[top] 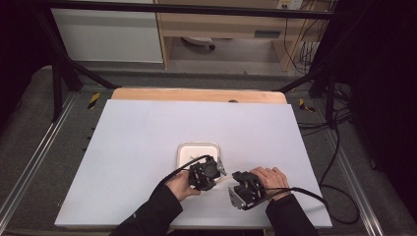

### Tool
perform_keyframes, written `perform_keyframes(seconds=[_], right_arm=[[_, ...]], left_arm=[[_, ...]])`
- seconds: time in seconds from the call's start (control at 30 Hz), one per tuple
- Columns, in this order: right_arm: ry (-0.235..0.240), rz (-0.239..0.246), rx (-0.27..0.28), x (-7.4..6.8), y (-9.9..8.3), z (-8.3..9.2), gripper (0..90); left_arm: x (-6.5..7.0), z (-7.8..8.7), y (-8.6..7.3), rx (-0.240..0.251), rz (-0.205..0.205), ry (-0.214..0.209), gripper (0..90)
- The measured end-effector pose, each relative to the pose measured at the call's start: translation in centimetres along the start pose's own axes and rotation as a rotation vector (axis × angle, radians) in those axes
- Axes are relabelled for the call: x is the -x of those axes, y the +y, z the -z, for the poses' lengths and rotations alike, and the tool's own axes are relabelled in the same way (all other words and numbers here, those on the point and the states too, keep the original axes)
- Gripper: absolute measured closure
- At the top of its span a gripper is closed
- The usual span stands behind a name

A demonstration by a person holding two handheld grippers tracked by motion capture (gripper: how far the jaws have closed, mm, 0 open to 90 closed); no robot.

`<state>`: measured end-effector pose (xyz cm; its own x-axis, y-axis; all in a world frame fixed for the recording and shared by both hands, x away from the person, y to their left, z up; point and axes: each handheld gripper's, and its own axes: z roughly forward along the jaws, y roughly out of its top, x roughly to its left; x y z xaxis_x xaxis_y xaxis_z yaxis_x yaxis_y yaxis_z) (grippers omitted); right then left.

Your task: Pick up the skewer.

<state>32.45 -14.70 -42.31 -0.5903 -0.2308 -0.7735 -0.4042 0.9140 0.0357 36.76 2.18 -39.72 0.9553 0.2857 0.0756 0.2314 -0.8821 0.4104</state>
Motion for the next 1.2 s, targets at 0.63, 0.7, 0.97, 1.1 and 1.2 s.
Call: perform_keyframes(seconds=[0.63,0.7,0.97,1.1,1.2], right_arm=[[0.071,-0.515,0.156,2.0,-2.0,1.5,40.4],[0.105,-0.619,0.171,2.3,-2.8,1.5,30.7],[0.181,-0.93,0.204,2.0,-5.2,1.4,12.8],[0.22,-1.034,0.208,1.4,-6.0,1.0,10.1],[0.229,-1.099,0.217,1.1,-6.5,0.8,9.2]], left_arm=[[-0.7,1.1,-1.9,0.063,0.042,0.024,88.5],[-0.9,1.4,-2.7,0.072,0.058,0.025,88.5],[-1.3,2.4,-5.0,0.119,0.118,0.033,88.4],[-1.5,3.2,-6.4,0.166,0.16,0.054,88.4],[-1.7,3.7,-7.5,0.202,0.197,0.074,88.4]])
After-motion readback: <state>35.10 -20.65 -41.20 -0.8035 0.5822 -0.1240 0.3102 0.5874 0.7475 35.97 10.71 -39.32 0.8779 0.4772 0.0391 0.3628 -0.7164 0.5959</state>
